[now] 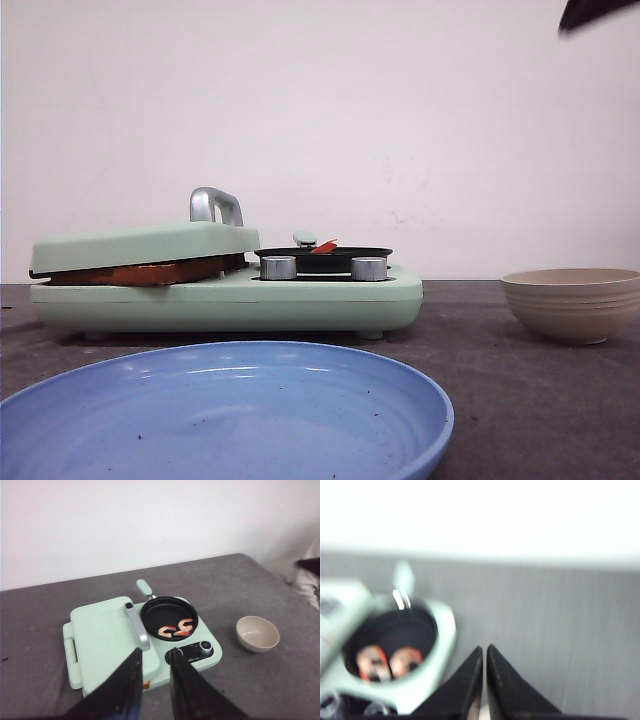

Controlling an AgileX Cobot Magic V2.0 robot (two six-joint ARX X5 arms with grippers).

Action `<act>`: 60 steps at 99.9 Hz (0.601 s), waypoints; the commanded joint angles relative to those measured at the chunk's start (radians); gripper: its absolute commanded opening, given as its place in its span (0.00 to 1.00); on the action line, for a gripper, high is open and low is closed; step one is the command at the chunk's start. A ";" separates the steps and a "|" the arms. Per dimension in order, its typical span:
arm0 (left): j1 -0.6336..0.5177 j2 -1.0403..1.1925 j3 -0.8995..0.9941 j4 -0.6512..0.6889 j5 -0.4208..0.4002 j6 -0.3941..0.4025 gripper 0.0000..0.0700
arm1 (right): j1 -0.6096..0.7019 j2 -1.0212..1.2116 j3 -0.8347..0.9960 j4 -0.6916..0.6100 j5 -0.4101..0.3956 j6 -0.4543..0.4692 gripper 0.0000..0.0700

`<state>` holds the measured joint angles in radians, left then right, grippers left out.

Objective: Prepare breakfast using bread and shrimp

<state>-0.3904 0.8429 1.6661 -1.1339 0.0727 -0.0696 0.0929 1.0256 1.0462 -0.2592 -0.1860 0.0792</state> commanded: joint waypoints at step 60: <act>-0.005 -0.126 -0.367 0.214 -0.053 -0.056 0.02 | 0.003 -0.566 -0.483 0.153 0.011 -0.059 0.00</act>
<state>-0.3904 0.7132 1.2823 -0.9249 0.0235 -0.1150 0.0925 0.4561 0.5526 -0.1219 -0.1791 0.0227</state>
